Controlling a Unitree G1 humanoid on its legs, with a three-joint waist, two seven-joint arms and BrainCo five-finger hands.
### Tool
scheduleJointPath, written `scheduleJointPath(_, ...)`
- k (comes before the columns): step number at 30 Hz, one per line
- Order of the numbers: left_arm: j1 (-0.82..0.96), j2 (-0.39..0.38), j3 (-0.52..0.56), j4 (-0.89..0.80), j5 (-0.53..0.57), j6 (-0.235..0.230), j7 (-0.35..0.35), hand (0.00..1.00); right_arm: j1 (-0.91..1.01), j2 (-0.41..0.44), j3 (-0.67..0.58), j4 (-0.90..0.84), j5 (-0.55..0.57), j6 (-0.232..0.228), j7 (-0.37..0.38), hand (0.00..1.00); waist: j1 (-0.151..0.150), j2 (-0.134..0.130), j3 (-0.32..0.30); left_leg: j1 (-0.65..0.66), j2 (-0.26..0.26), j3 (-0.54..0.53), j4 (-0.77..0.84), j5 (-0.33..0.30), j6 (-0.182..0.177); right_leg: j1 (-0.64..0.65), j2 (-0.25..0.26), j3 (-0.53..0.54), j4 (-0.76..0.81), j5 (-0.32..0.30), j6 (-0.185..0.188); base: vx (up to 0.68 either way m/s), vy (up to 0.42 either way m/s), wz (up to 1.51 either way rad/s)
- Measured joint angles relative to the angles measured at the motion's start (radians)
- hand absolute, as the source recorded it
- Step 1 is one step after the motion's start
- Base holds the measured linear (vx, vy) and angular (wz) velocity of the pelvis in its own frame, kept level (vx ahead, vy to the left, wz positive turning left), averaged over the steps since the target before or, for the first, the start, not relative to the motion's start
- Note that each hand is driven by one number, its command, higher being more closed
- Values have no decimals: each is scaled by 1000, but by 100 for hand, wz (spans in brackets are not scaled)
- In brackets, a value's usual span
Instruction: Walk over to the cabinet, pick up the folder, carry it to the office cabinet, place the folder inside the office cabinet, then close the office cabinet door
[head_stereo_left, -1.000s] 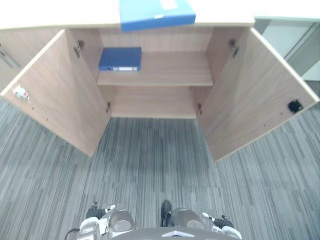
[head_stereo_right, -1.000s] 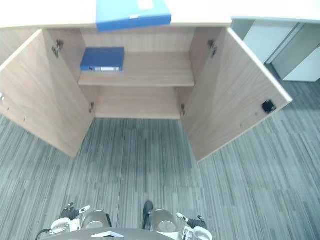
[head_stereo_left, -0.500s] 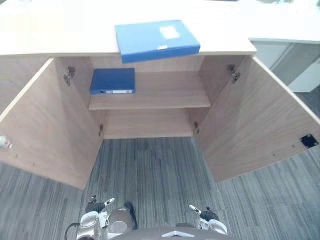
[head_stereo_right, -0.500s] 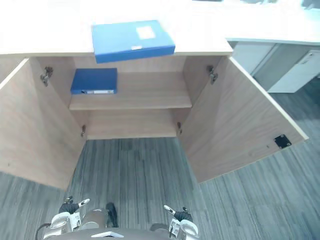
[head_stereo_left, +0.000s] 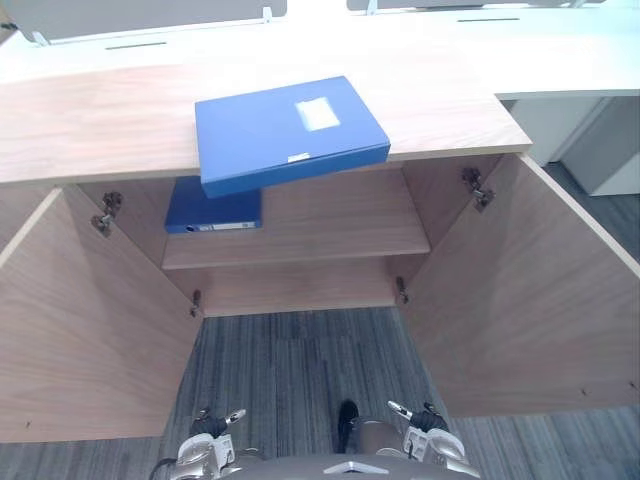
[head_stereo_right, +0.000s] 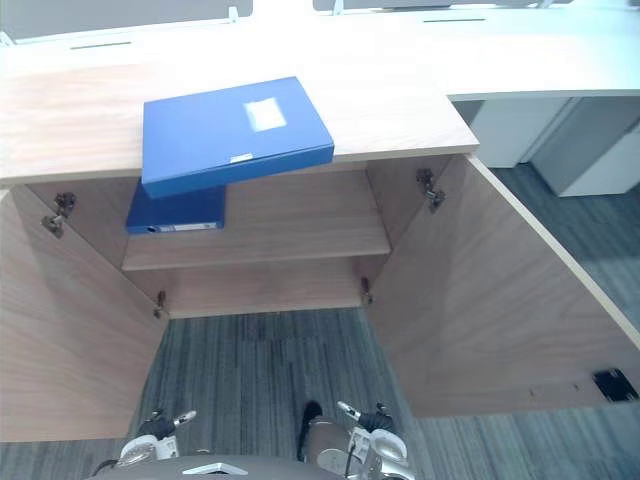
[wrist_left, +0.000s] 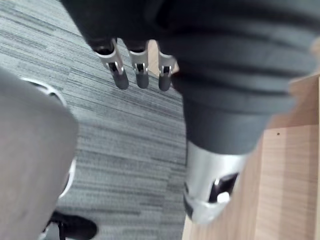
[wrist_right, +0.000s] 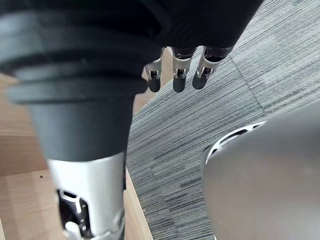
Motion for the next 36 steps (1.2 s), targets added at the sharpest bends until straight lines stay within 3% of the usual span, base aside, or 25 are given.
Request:
scheduleJointPath(1, 3, -7, 12, -25, -2, -1, 0, 0, 4, -5, 5, -1, 0, 0, 0, 0, 5, 6, 2, -71, 58, -2, 194, -8, 3, 38, 18, -10, -4, -21, -8, 169, -150, 13)
scheduleJointPath(3, 7, -11, 8, -46, -1, -3, -1, 0, 15, -7, 11, 5, 4, 1, -1, 0, 26, 2, 2, -124, 98, 7, 303, -14, 15, 83, 27, -18, -9, -45, -13, 236, -124, -13)
scheduleJointPath(6, 4, -10, -6, -55, 1, -2, -1, 0, 19, -6, 10, 6, 17, 5, -1, 0, 29, 1, 2, -164, 99, 53, 185, -21, 25, 124, 28, -3, -39, -51, -8, 217, -1, -18)
scheduleJointPath(9, -1, -8, -9, -53, 16, -1, -1, 0, 20, 2, -1, 6, 29, 13, -3, 0, 30, -13, 5, -150, 35, 45, -76, -5, 12, 145, 0, 19, -45, -56, 10, 228, 144, -16)
scheduleJointPath(10, 1, -13, -18, -52, 19, -1, -1, 0, 22, 1, -8, 5, 29, 15, -4, 0, 30, -6, -3, -118, 1, 31, -218, 100, 18, 146, -2, 29, -47, -58, 30, 236, 210, -21)
scheduleJointPath(11, 2, -9, -22, -52, 19, -1, -2, 0, 19, 2, -9, 9, 29, 14, -4, 0, 32, -3, -6, -104, -11, 28, -252, 114, 18, 146, -6, 41, -46, -64, 41, 209, 200, -18)
scheduleJointPath(13, 0, 23, -29, -51, 22, -1, -2, 0, 25, 34, -8, 8, 29, 15, -6, 0, 27, -61, -17, -68, -66, 53, -296, 126, 31, 168, -50, 60, -76, -52, 69, 175, 180, -7)
scheduleJointPath(16, 2, 39, -45, -47, 30, 0, -2, 0, 35, 55, -19, 10, 28, 15, -6, 0, 28, -84, -29, -41, -101, 59, -311, 125, 33, 202, -78, 69, -118, -34, 84, 128, 172, -2)
scheduleJointPath(20, 7, 49, -76, -21, 38, 0, -2, 0, 34, 56, -36, 29, 27, 13, -5, 0, 28, -80, -42, 27, -145, 67, -414, 143, 48, 237, -96, 75, -171, -21, 95, 9, 73, -9)
scheduleJointPath(23, 9, 62, -111, -10, 38, 0, -2, 0, 34, 52, -46, 34, 28, 13, -6, 0, 23, -80, -48, 47, -167, 53, -493, 191, 49, 235, -95, 73, -192, -12, 102, -53, 2, 5)
scheduleJointPath(27, 25, 57, -124, -6, 36, -1, -1, 0, 29, 13, -48, 71, 28, 15, -6, 0, 22, -45, -63, 89, -178, 18, -612, 256, 60, 238, -81, 63, -207, -2, 103, -68, -17, 10)
scheduleJointPath(31, 33, 76, -132, -29, 34, -2, 7, 0, 22, -6, -44, 77, 27, 13, -7, 0, 22, -43, -66, 93, -184, -2, -613, 259, 62, 250, -82, 63, -223, 3, 104, -64, 7, 3)
scheduleJointPath(33, 52, 91, -140, -93, 17, -2, 11, 0, 23, -7, -42, 77, 27, 13, -8, 0, 22, -47, -64, 91, -187, -5, -618, 260, 63, 250, -83, 66, -230, 5, 101, -54, 29, 1)
scheduleJointPath(36, 97, 121, -156, -317, -5, -10, 36, 0, 25, -9, -25, 75, 27, 12, -10, 0, 22, -55, -60, 84, -194, -21, -618, 260, 64, 249, -86, 66, -235, 6, 99, -21, 25, 7)
